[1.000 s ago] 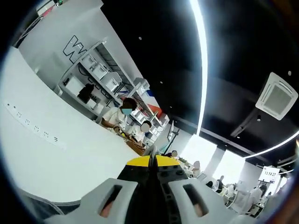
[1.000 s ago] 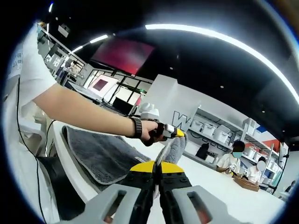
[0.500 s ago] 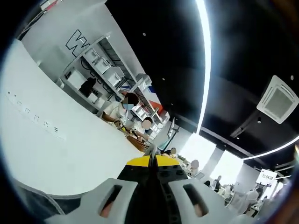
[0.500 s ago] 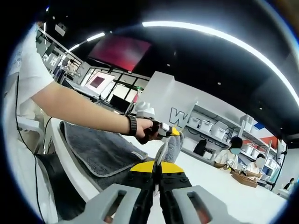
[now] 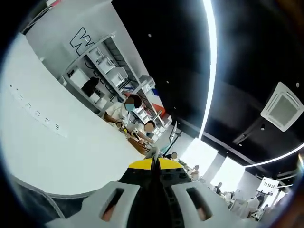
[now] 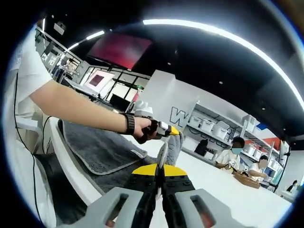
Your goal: Open the folded towel by lifting each exposed corner and separating the folded layers until the towel lies flat within the target outline without major curled edges
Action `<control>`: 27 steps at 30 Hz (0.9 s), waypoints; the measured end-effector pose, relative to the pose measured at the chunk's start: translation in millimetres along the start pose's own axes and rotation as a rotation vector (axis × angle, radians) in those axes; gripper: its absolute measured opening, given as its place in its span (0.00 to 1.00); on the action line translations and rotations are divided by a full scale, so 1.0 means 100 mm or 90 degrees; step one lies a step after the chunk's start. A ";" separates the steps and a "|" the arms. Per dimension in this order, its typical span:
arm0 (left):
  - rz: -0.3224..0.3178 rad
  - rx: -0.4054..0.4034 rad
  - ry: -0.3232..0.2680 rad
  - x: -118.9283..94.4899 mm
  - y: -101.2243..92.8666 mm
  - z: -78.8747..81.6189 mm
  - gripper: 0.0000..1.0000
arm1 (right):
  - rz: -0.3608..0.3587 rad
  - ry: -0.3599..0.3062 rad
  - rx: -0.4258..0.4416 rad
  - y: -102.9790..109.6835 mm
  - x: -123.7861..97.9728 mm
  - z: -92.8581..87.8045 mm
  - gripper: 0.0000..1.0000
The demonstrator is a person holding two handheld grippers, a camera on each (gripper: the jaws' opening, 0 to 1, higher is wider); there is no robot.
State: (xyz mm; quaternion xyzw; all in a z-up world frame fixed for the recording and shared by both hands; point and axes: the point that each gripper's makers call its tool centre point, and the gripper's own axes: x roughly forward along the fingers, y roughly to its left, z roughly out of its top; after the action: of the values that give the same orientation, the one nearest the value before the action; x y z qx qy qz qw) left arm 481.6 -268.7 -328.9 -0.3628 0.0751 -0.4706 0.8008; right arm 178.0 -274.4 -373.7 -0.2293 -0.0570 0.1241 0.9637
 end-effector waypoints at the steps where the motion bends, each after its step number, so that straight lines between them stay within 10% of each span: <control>1: 0.001 -0.001 0.002 0.00 0.01 -0.01 0.00 | 0.000 0.001 -0.002 0.00 0.00 -0.01 0.00; 27: 0.039 -0.055 0.046 -0.07 0.25 -0.29 0.01 | -0.006 0.035 0.010 -0.04 -0.02 -0.26 0.00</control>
State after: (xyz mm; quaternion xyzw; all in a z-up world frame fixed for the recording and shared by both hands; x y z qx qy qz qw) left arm 481.7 -270.5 -367.8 -0.3773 0.1349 -0.4552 0.7951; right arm 181.5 -289.4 -395.1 -0.2246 -0.0307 0.1139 0.9673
